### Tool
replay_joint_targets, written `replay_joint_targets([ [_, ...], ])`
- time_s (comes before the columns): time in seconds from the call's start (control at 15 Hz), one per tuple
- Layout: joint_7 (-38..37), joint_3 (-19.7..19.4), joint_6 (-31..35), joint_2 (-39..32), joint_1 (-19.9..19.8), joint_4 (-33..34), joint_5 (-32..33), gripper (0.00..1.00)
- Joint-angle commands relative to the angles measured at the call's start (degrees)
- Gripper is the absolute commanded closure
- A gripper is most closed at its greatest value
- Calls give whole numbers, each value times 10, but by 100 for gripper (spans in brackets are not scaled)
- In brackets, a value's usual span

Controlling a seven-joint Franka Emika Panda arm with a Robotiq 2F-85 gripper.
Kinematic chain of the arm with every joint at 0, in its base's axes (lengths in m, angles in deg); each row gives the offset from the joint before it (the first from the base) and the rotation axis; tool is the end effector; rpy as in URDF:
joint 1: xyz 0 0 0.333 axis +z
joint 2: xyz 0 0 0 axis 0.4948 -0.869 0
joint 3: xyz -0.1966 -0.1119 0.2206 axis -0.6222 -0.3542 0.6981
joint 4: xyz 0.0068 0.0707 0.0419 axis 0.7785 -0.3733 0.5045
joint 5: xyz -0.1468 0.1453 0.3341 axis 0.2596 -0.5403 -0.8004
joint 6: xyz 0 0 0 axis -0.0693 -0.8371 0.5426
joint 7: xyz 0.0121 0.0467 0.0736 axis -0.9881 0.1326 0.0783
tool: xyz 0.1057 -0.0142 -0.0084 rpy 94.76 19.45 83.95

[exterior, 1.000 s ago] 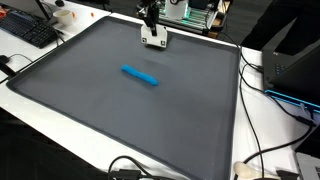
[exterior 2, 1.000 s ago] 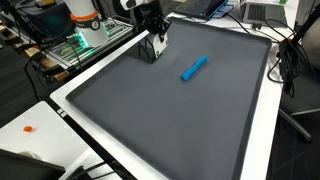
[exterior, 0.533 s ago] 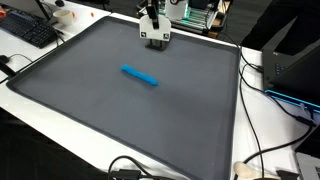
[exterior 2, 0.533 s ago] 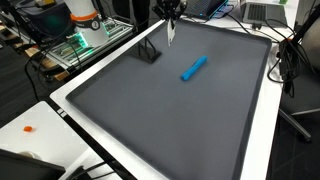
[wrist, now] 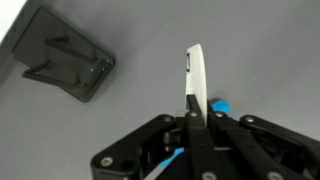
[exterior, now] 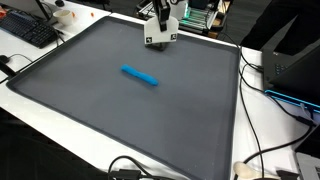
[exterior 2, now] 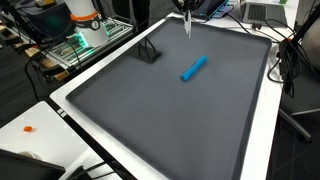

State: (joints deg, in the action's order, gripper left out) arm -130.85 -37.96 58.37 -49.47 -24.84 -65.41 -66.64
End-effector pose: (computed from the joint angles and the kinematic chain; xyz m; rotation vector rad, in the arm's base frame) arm 0.5312 0.1147 0.3671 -2.7833 1.2359 0.1503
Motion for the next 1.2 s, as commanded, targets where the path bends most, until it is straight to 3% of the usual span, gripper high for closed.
replay_joint_targets([
  [0.0, 36, -5, -29, -41, 14, 49, 49, 99],
  [0.07, 20, -7, -10, -21, 13, 24, 23, 99],
  [0.67, 22, -8, -1, -33, 16, 30, 30, 99],
  [1.13, 157, -6, 38, -90, 38, 61, 98, 99],
])
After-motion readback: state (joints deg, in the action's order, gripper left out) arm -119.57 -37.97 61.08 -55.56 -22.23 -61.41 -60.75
